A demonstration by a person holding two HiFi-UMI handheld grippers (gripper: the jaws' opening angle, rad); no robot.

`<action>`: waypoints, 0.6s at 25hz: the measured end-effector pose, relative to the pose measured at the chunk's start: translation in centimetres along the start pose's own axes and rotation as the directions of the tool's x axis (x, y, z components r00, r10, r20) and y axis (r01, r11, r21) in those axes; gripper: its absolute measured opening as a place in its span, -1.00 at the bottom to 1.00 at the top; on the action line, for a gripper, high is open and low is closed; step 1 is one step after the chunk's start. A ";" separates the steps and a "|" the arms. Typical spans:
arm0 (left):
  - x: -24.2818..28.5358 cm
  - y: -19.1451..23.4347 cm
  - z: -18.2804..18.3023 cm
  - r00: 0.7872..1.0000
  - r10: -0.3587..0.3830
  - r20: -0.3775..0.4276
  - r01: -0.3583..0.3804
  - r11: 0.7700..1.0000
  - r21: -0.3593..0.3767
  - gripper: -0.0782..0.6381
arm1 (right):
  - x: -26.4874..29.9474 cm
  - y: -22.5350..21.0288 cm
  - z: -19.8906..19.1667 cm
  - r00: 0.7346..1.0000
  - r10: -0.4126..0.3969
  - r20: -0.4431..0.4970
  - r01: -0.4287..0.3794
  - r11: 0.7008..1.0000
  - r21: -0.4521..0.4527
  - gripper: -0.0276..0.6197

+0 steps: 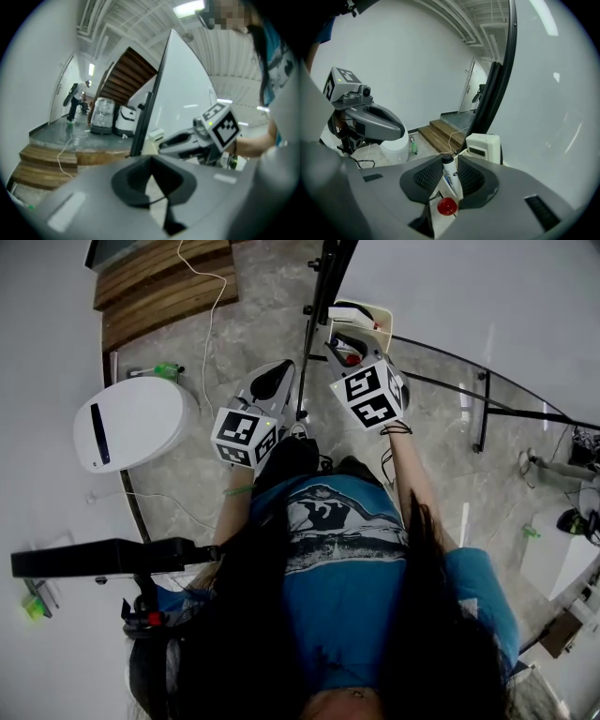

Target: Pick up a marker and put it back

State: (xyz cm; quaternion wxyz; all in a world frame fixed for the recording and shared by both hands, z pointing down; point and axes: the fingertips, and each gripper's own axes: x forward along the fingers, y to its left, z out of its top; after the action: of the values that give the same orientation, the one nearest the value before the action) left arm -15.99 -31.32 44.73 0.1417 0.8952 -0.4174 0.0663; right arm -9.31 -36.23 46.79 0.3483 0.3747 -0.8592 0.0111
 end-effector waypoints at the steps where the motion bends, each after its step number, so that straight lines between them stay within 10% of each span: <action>1: 0.0 0.0 0.0 1.000 -0.001 -0.001 0.001 1.000 0.000 -0.77 | -0.4 -0.3 0.4 1.000 -0.011 0.020 0.011 1.000 0.009 -0.61; 15: 0.7 -0.9 0.6 0.999 -0.037 0.004 0.037 0.999 0.013 -0.77 | -9.4 -4.7 7.0 0.927 -0.164 0.338 0.081 0.966 0.246 -0.66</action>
State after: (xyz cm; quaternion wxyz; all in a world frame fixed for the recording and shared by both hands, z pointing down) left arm -14.88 -31.47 44.18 0.1362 0.9037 -0.4007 0.0646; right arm -5.90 -35.60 34.63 0.1420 0.4611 -0.8757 0.0196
